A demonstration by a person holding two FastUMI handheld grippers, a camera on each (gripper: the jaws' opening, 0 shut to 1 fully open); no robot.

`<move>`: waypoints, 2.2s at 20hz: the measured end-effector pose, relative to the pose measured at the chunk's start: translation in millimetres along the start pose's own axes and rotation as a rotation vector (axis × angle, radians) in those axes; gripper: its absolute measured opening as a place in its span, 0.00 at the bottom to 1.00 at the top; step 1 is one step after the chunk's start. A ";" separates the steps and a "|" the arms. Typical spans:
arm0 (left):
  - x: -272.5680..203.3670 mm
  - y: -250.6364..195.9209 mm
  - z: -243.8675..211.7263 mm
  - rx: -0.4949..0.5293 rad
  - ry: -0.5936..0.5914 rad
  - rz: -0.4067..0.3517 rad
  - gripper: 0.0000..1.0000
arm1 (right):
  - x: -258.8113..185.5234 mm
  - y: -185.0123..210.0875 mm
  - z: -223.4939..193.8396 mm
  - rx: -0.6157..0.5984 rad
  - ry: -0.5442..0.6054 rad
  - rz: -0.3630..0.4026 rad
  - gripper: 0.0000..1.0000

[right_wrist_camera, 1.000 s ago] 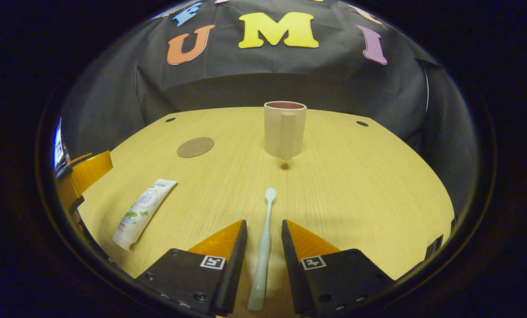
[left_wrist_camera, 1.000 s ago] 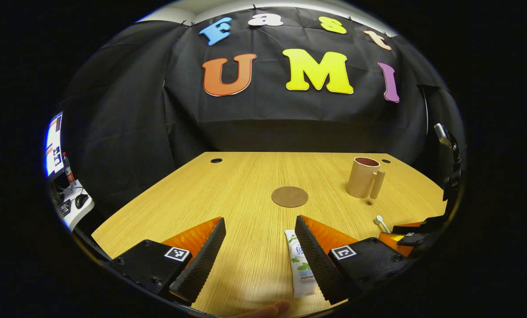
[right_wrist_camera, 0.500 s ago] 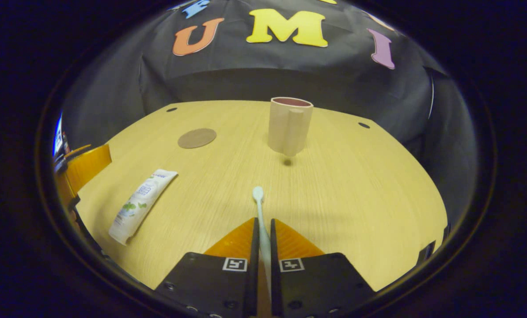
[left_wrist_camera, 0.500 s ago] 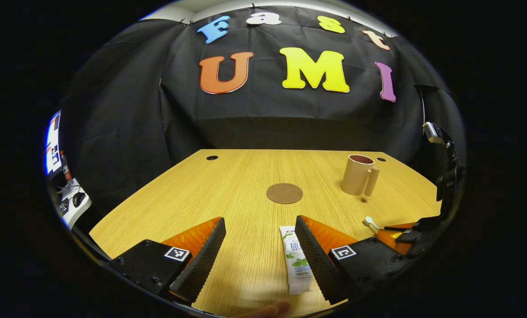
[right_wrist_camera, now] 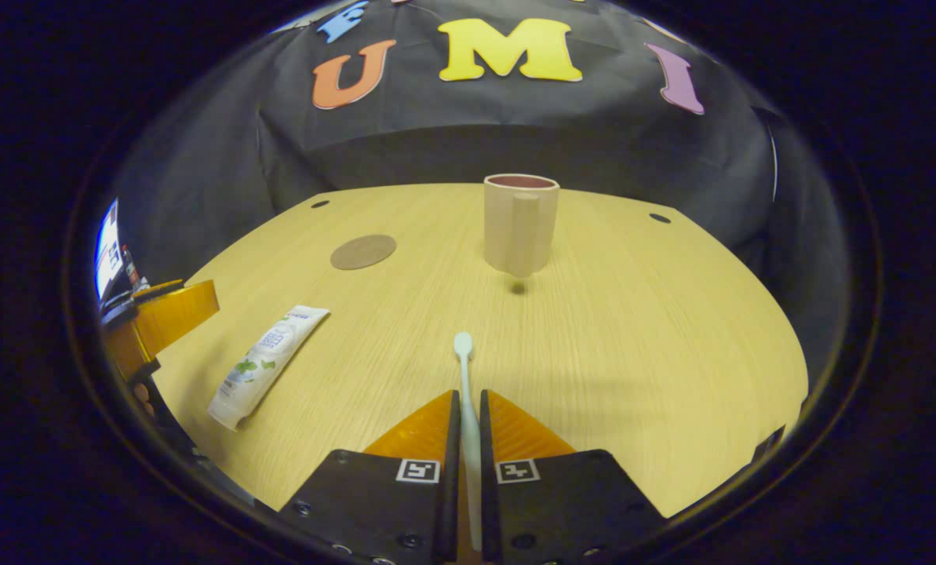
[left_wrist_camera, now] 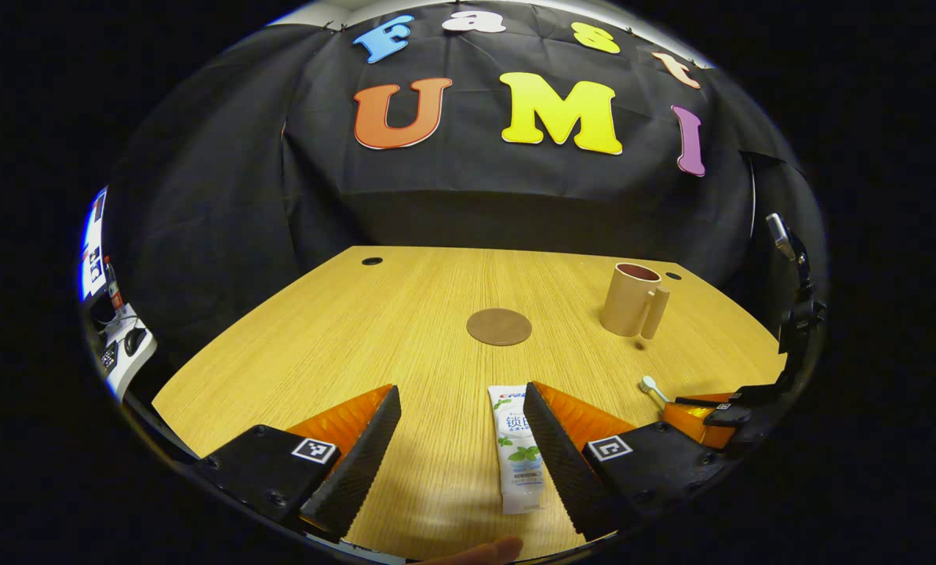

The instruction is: Put the toothbrush and toothpaste on the desktop into the cup, then pick up the cup and place it on the coaster on the desktop.

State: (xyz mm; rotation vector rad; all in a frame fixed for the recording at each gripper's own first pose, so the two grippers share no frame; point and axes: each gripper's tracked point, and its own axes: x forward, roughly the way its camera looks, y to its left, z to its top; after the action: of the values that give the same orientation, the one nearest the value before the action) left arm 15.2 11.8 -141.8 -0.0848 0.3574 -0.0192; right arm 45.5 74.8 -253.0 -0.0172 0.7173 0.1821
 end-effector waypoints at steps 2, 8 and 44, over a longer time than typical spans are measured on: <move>-1.5 -3.0 2.9 0.014 -0.008 0.002 1.00 | -1.3 -2.1 2.5 0.029 -0.004 0.028 0.10; 3.9 -17.5 5.5 0.030 -0.009 -0.024 1.00 | 1.0 -0.8 1.6 0.030 0.003 0.047 0.46; 8.2 -40.4 -82.2 0.044 0.401 -0.119 0.64 | -52.0 -13.7 47.5 0.028 -0.206 0.068 0.00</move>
State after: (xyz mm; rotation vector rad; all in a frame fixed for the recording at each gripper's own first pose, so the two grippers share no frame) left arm -6.1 -35.2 -217.8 -0.0579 0.7519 -0.1636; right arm 40.5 56.7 -183.7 0.0525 0.5155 0.2354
